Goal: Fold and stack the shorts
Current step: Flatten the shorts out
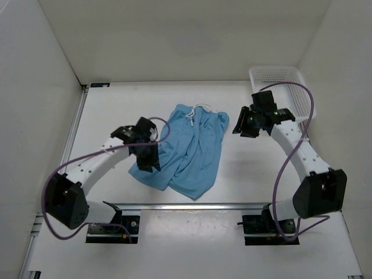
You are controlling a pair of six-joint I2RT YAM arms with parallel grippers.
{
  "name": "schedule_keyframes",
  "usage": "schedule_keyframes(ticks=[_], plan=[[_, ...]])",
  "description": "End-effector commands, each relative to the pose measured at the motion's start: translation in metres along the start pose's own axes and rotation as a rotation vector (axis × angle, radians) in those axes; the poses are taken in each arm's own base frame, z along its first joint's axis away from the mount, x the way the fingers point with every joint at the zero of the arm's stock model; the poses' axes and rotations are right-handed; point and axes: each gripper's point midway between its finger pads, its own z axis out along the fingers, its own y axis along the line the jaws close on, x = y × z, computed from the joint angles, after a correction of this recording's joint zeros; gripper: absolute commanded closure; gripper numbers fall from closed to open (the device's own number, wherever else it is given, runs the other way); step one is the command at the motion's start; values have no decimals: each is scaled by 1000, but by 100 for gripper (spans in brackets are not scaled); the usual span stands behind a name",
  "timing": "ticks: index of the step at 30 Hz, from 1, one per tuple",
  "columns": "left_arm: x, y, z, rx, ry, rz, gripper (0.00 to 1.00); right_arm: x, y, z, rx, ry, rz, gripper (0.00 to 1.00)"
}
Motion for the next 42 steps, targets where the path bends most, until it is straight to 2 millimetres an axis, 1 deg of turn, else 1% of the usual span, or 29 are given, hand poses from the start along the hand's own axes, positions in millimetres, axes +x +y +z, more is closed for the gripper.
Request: schedule_keyframes(ticks=[1,2,3,4,5,6,7,8,9,10,12,14,18,20,21,22,23,24,25,27,29,30,31,32,36,37,39,40,42], plan=[[48,-57,-2,158,23,57,55,15,2,-5,-57,-47,-28,57],[60,-68,-2,173,37,82,59,35,-9,3,-34,-3,-13,70],[86,-82,5,171,89,156,58,39,-12,5,-33,-1,-12,74],[92,-95,3,185,98,169,53,43,-12,8,-42,7,-12,77],[99,-104,5,191,110,195,36,45,-16,12,-42,25,2,82],[107,-109,17,160,146,220,17,43,-13,19,-57,29,1,82],[114,-123,18,160,149,257,0,41,-15,23,-60,34,3,82],[116,-126,24,142,156,272,0,41,-18,28,-60,45,14,79],[120,-130,31,132,168,284,0,38,-15,37,-67,62,6,51],[122,-128,48,87,182,291,0,35,-11,42,-104,81,-13,33],[121,-123,64,54,178,281,0,23,-6,57,-105,112,-35,16],[120,-120,82,59,196,244,0,17,-4,66,-88,119,-53,15],[110,-125,93,44,181,256,14,-11,1,92,-66,104,-55,19],[105,-123,98,33,185,241,43,-19,4,102,-66,105,-46,23],[99,-121,99,31,180,232,57,-19,0,115,-48,122,-42,26],[95,-120,99,30,177,222,69,-33,7,117,-59,98,-47,27],[89,-118,97,32,161,223,88,-36,9,121,-58,98,-35,29],[83,-111,97,26,156,198,90,-35,6,134,-49,117,-31,30],[80,-109,94,30,149,185,90,-44,13,135,-69,112,-32,30],[62,-102,81,37,95,145,90,-43,13,150,-64,141,-9,32],[49,-90,67,17,52,127,90,-49,17,160,-75,141,2,41],[36,-85,60,14,24,105,90,-51,20,162,-87,142,2,48],[27,-81,54,2,-6,97,90,-58,24,160,-92,132,10,64],[23,-76,48,-6,-7,78,90,-61,25,162,-94,127,8,72],[-25,-54,18,-20,-101,33,90,-83,38,149,-111,93,10,99],[-38,-57,6,-5,-129,55,90,-88,41,145,-116,83,7,100],[-44,-62,-3,-6,-131,84,90,-94,50,137,-128,69,-16,100],[-41,-75,-12,7,-128,116,90,-95,48,133,-110,65,-15,100],[-23,-92,-8,31,-80,172,90,-87,39,133,-77,73,-21,100]])
